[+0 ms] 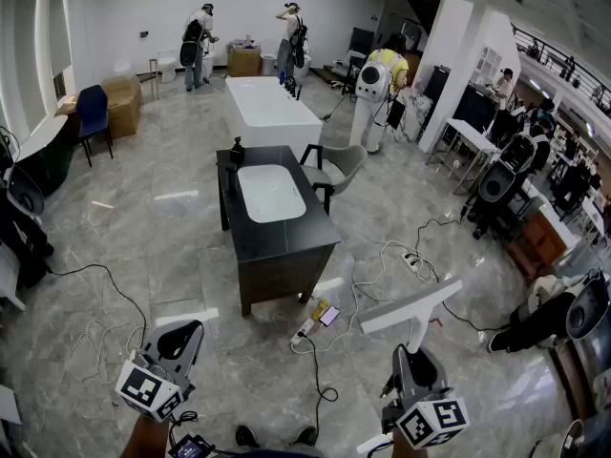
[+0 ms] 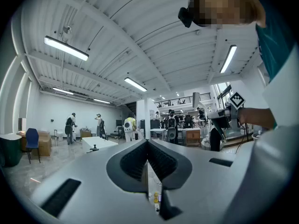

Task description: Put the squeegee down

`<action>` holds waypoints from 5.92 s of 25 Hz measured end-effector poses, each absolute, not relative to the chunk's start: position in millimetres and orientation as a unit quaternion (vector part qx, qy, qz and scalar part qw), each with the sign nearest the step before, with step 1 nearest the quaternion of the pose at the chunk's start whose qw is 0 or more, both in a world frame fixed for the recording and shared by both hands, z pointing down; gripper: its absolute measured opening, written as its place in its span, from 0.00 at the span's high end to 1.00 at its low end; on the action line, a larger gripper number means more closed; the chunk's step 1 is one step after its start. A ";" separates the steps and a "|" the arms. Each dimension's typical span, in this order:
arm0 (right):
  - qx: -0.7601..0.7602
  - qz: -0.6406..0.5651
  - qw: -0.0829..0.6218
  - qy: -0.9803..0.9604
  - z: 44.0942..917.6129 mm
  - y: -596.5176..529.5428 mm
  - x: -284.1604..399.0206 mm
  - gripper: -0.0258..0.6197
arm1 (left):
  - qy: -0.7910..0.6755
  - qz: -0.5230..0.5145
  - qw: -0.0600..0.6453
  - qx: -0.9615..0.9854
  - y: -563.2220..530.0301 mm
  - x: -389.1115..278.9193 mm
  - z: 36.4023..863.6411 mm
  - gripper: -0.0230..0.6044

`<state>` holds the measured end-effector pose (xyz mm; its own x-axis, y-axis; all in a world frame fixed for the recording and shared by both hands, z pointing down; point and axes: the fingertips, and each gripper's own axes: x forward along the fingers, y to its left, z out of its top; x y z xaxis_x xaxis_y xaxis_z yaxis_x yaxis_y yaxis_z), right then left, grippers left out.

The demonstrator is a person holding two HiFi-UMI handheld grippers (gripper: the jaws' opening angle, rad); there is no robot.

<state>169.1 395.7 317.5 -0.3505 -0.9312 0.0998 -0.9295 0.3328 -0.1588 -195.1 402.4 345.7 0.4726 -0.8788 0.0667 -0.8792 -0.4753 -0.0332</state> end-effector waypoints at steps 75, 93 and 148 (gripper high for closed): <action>-0.564 -0.133 0.013 0.815 346.7 89.3 179.0 0.80 | -0.500 0.056 0.003 0.864 124.7 -158.3 351.6 0.95; -0.614 -0.128 0.000 0.779 355.6 52.8 163.8 0.80 | -0.440 0.055 0.030 0.896 45.3 -172.0 389.7 0.95; -0.561 -0.215 -0.030 0.799 470.7 -283.2 169.1 0.80 | -0.446 0.094 0.081 0.886 -255.5 -111.1 472.0 0.95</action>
<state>169.1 -283.2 470.7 -0.3694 -0.8834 0.2881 -0.9088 0.2789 -0.3103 -111.1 -255.5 472.0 0.5840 -0.7758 0.2389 -0.8063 -0.5884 0.0602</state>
